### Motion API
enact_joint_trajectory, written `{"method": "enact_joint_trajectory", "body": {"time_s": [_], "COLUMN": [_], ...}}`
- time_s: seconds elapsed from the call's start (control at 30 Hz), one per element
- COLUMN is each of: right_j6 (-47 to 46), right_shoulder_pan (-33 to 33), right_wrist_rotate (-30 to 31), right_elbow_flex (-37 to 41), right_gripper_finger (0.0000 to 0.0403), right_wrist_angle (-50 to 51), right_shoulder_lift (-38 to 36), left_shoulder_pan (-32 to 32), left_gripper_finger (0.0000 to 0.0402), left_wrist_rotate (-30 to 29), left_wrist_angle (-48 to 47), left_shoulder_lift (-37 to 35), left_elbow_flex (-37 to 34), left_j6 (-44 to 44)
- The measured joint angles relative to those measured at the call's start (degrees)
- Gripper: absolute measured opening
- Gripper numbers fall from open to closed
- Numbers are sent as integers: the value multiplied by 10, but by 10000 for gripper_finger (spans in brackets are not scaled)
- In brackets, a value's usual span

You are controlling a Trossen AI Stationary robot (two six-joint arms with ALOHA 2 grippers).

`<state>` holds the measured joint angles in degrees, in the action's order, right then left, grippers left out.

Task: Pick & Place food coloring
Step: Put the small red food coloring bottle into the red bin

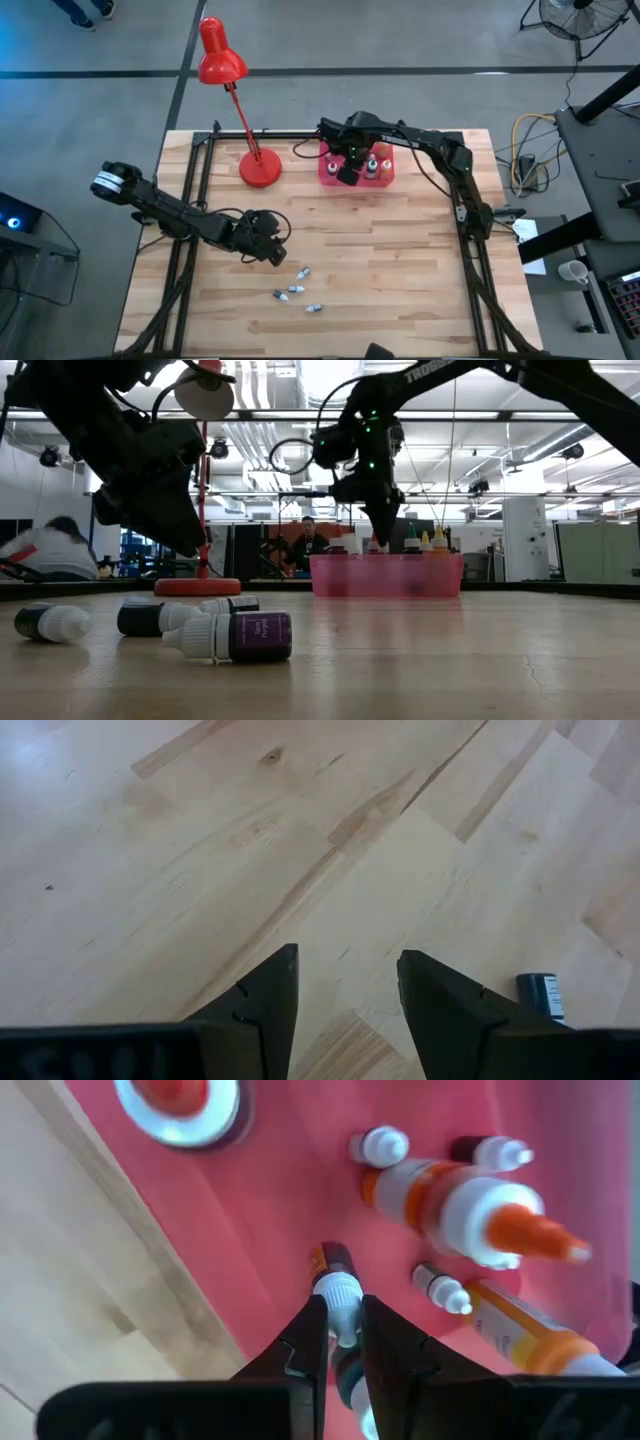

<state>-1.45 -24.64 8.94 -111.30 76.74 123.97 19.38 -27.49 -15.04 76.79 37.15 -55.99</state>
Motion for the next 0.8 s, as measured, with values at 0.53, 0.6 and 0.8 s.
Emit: {"method": "enact_joint_trajectory", "body": {"time_s": [0.53, 0.6, 0.8], "right_j6": [60, 62, 62], "right_shoulder_pan": [-3, -3, -3], "right_wrist_rotate": [-45, -45, -46], "right_elbow_flex": [67, 73, 79], "right_gripper_finger": [40, 40, 56], "right_wrist_angle": [-28, -31, -42], "right_shoulder_lift": [18, 17, 17], "left_shoulder_pan": [0, 0, 0], "left_gripper_finger": [145, 145, 145], "left_wrist_rotate": [0, 0, 2], "left_wrist_angle": [0, 0, 0], "left_shoulder_lift": [0, 0, 0], "left_elbow_flex": [-14, -15, -15], "left_j6": [4, 3, -1]}}
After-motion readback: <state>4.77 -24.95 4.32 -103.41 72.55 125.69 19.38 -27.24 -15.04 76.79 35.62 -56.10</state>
